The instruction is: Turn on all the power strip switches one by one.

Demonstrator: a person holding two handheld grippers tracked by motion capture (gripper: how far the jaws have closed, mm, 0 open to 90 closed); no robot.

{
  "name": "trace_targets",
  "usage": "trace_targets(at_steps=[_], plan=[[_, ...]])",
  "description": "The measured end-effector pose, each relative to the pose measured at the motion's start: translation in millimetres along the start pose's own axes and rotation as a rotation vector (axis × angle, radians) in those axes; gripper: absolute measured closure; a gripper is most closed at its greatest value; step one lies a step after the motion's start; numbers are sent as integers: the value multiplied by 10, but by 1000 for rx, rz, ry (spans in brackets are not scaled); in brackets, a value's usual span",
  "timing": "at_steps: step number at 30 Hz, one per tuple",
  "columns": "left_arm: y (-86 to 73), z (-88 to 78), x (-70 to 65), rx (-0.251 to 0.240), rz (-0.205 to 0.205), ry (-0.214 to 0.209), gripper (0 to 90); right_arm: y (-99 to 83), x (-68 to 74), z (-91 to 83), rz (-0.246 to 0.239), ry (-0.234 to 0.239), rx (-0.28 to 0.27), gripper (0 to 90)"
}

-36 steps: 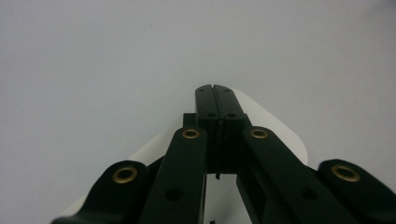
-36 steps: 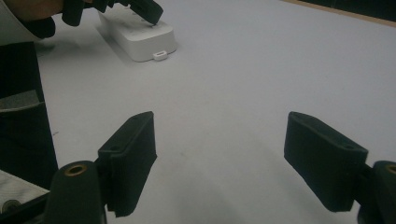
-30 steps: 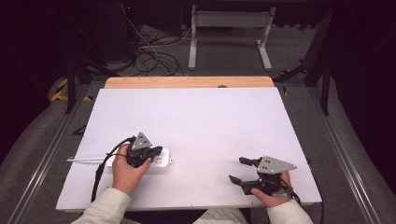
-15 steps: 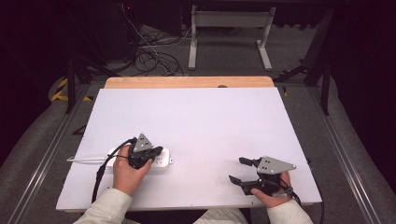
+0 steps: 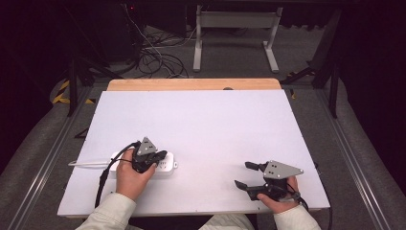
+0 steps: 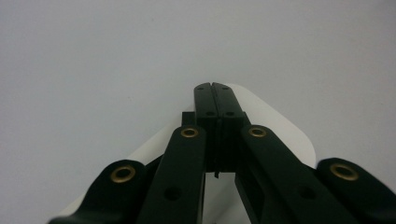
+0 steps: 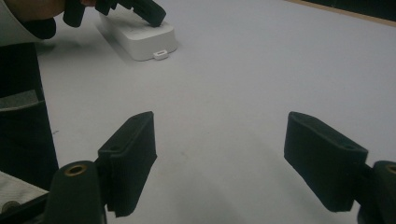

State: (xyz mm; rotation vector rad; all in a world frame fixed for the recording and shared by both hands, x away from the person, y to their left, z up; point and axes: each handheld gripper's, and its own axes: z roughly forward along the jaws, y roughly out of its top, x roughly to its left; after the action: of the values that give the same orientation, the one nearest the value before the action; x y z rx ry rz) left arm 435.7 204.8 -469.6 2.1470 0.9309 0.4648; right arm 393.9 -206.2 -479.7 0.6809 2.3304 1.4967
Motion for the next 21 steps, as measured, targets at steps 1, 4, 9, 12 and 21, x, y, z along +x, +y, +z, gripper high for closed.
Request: trace_targets(at_steps=[1, 4, 9, 12, 21], plan=[[-5, 3, 1, -1, 7, 6, 900, 0, 0, 1, 0, 0, 0, 257], [-13, 9, -16, -8, 7, 2, 900, 1, 1, -1, 0, -1, 0, 258], [81, -242, 11, -93, 8, 6, 900, -2, -2, -10, 2, 3, -6, 257], [143, -367, 1, -111, 3, 0, 900, -9, -17, -5, 4, 2, -2, 257], [160, -421, -57, -112, 12, -37, 900, -7, -6, -6, 6, 0, -3, 257]])
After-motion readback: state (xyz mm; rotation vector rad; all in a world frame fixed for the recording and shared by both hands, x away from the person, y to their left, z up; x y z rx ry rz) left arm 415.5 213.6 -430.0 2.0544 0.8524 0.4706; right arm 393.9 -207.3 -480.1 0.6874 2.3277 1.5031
